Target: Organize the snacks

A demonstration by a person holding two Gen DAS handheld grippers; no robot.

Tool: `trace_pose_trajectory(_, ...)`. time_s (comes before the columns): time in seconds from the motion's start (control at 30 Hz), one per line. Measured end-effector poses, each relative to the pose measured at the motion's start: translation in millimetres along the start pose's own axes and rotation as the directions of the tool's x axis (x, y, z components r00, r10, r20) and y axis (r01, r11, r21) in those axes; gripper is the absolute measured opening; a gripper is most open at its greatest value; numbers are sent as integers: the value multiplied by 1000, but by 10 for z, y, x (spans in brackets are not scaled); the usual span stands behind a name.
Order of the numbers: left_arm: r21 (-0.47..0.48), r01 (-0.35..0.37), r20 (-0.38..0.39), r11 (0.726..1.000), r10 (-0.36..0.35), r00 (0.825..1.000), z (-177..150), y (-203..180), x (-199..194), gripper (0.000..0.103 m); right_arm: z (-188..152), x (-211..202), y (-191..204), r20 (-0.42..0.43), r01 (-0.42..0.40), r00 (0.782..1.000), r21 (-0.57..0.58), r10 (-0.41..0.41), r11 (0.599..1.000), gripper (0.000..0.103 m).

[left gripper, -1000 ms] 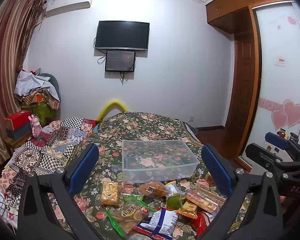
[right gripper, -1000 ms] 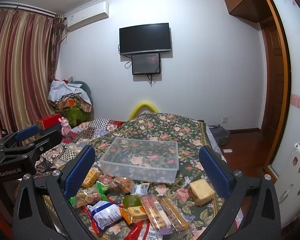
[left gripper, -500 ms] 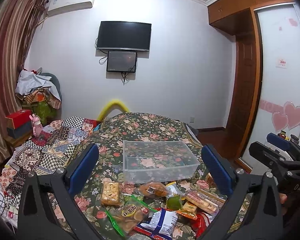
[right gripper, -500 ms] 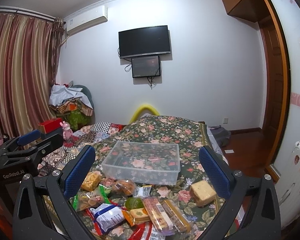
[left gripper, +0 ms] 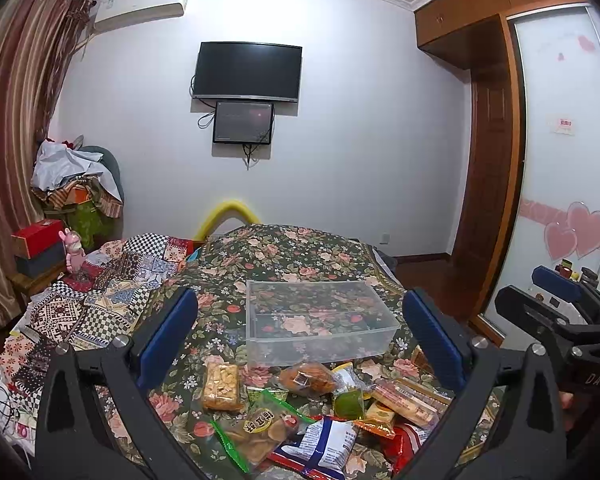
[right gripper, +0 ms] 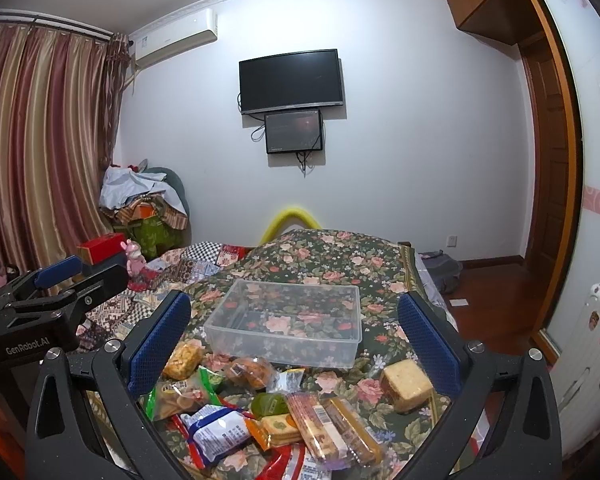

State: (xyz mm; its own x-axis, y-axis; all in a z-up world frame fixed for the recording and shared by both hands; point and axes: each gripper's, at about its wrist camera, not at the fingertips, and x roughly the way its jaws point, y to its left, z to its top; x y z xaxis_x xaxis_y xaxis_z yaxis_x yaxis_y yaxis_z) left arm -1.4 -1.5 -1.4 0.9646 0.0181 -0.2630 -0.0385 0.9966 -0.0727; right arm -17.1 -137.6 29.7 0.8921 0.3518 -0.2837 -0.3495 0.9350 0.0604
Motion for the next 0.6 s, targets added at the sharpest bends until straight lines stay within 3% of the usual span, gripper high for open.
trace_pose_trajectory(0.6, 3, 3, -11, 1000, -3, 1000, -32, -10, 30, 103, -27, 26, -11, -13, 6, 1000, -1, -6, 1000, 103)
